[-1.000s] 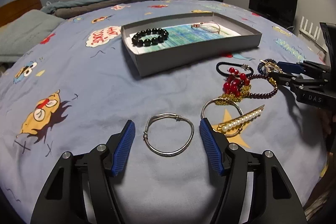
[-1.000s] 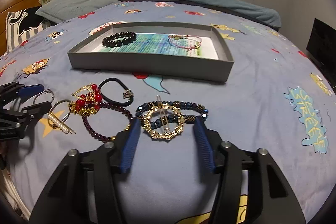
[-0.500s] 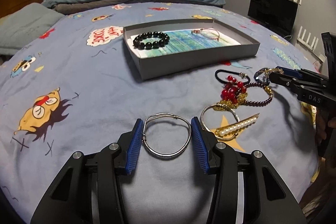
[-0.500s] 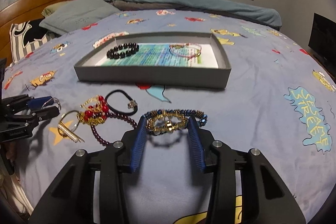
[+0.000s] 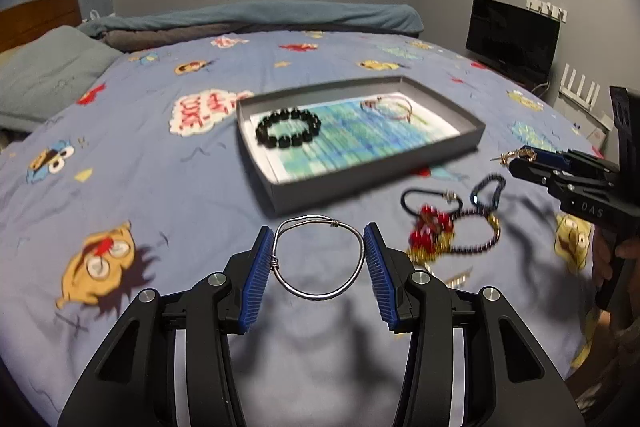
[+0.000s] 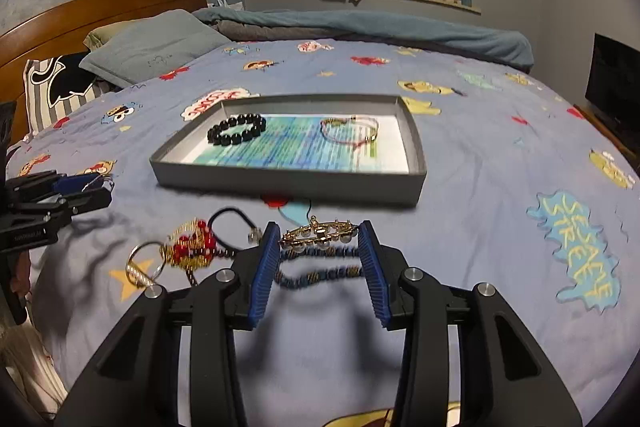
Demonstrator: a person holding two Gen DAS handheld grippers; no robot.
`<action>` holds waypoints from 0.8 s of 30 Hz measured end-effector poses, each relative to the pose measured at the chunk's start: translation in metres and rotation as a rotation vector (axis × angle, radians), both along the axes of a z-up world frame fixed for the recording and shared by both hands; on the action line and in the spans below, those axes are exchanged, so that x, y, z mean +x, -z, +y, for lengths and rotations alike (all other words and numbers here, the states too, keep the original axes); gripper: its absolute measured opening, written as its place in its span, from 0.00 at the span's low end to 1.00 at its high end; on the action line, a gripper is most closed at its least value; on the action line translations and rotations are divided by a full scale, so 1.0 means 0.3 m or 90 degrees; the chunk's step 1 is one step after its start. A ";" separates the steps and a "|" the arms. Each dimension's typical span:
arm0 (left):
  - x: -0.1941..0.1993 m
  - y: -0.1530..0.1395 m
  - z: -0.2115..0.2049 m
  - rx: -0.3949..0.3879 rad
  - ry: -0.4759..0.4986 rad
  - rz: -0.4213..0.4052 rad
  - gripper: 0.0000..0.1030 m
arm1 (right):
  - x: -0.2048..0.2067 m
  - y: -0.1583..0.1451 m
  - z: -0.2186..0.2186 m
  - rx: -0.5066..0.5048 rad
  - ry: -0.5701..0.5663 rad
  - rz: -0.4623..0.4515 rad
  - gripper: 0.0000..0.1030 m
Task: Organize jewelry
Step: 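Grasp the silver hoop with the left tool while the right tool grasps the gold ring pendant, then lower the silver hoop and gold pendant into the tray and open both tools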
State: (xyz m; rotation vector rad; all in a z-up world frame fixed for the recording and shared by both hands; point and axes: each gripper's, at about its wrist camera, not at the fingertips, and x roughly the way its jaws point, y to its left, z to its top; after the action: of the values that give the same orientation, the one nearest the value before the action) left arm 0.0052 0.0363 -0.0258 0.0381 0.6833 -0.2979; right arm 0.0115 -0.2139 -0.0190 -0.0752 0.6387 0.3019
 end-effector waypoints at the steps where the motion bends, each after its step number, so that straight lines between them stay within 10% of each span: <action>1: 0.008 -0.010 0.001 -0.002 -0.001 -0.002 0.47 | 0.008 -0.009 0.000 -0.001 0.000 -0.004 0.39; 24: 0.485 -0.033 -0.179 -0.018 0.045 0.059 0.47 | 0.424 -0.016 0.014 -0.021 0.038 0.021 0.39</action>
State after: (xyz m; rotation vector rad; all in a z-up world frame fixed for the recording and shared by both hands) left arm 0.1507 -0.0174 -0.0160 0.0216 0.7709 -0.3783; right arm 0.1387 -0.2098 -0.0143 -0.0823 0.6770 0.2361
